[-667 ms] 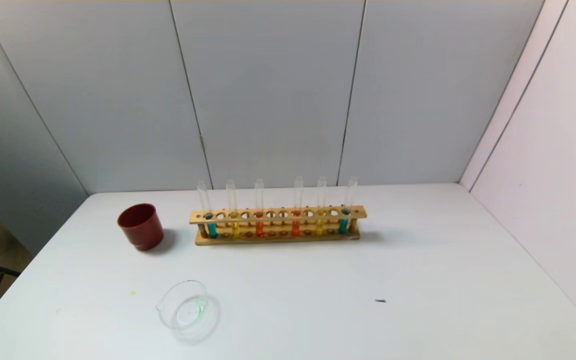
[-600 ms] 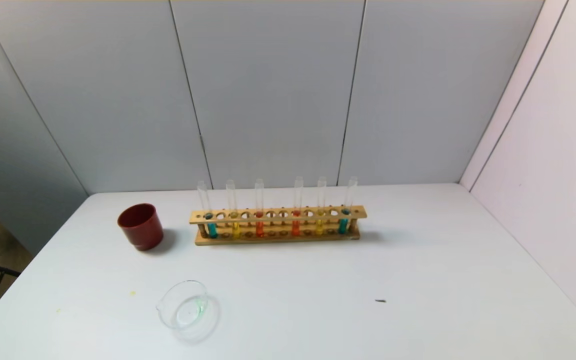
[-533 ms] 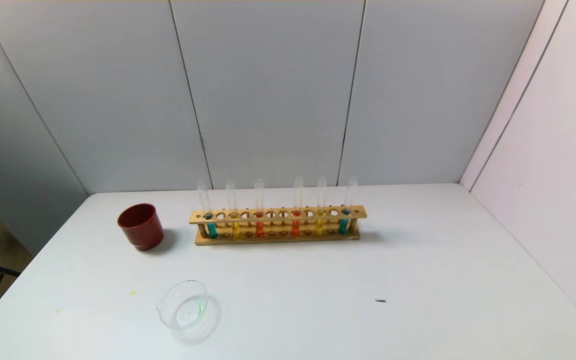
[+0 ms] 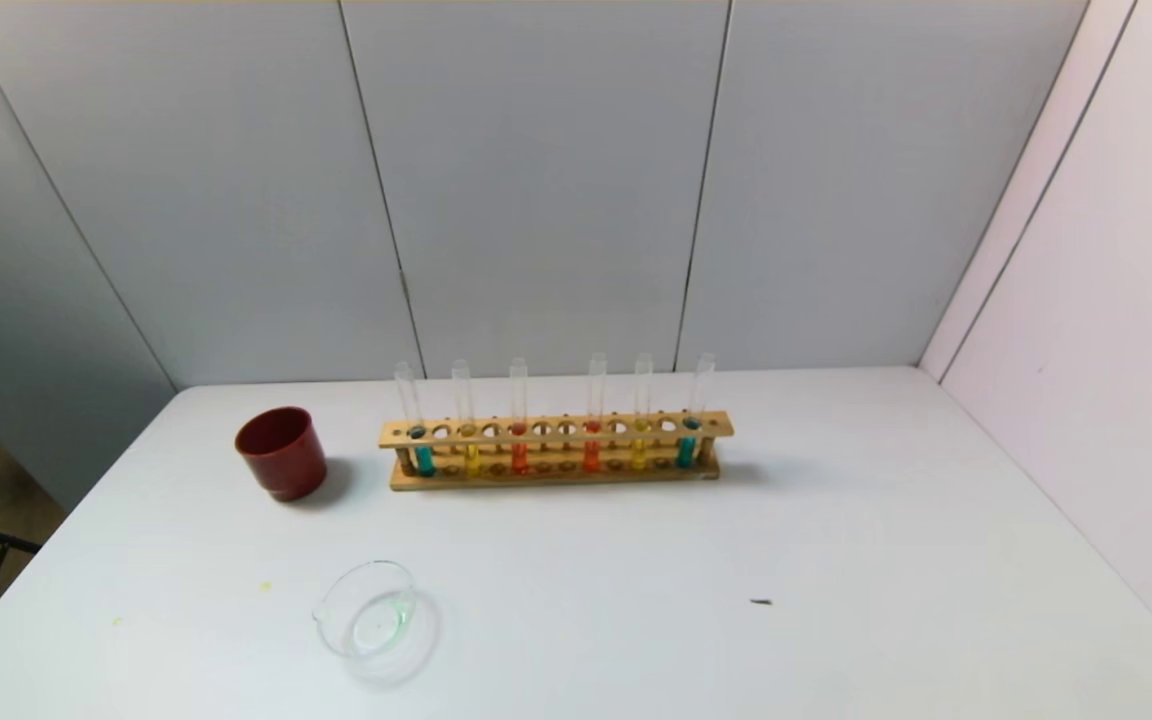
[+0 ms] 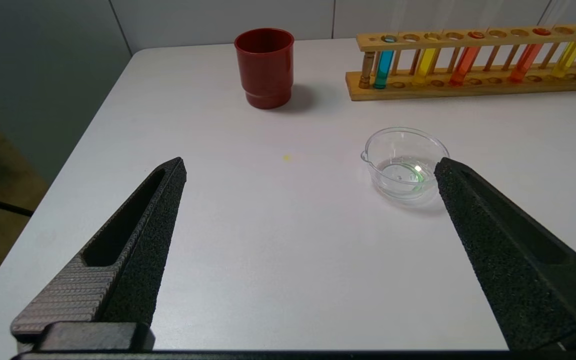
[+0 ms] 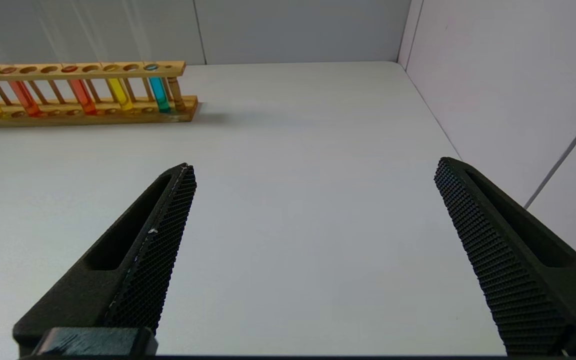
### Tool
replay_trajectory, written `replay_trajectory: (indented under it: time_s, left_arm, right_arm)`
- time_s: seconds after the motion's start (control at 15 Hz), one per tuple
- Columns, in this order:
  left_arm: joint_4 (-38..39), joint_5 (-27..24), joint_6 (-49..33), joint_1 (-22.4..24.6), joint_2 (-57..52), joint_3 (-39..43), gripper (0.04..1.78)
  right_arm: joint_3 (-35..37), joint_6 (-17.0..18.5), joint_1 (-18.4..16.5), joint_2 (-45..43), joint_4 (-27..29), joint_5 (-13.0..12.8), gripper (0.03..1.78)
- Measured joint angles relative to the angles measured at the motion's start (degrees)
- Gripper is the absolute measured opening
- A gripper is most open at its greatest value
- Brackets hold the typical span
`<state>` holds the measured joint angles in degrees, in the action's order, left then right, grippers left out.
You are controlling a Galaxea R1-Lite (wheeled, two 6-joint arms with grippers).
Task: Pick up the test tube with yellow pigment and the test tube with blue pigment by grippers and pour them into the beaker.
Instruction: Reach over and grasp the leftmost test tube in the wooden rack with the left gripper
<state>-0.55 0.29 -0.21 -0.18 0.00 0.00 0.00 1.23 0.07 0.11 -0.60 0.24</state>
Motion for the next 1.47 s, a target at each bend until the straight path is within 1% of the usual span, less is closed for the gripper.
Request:
replay_trajectory:
  time_s: [0.33,0.53,0.67,0.87,1.0,1.13,1.33,1.47]
  left_arm:
    - [-1.1,-0.2,2.0,0.0,0.1,-0.2,1.75]
    - [-3.7,-1.8,2.1,-0.1,1.8,-3.5,1.75]
    - [-4.4,-2.0,1.8,-0.1,5.9,-7.4,1.75]
    - [-4.1,-1.4,1.6,0.0,16.2,-13.9,1.75]
    - [-1.6,-1.2,1.7,0.0,23.9,-17.5,1.75]
    - [3.0,-1.1,1.7,0.0,31.9,-19.6,1.75]
    - [12.6,-1.0,1.9,0.0,44.1,-21.5,1.75]
    - [19.2,-1.6,2.1,-0.7,50.2,-23.1,1.75]
  right_arm:
    - [0.0,0.0,0.0,0.0,0.0,0.0,1.74]
    - [0.0,0.0,0.0,0.0,0.0,0.0,1.74]
    - [0.0,0.0,0.0,0.0,0.0,0.0,1.74]
    - [0.0,0.0,0.0,0.0,0.0,0.0,1.74]
    - [0.0,0.0,0.0,0.0,0.0,0.0,1.74]
    - [0.0,0.0,0.0,0.0,0.0,0.0,1.74]
    - [0.0,0.0,0.0,0.0,0.0,0.0,1.74]
    - [0.0,0.0,0.0,0.0,0.0,0.0,1.74]
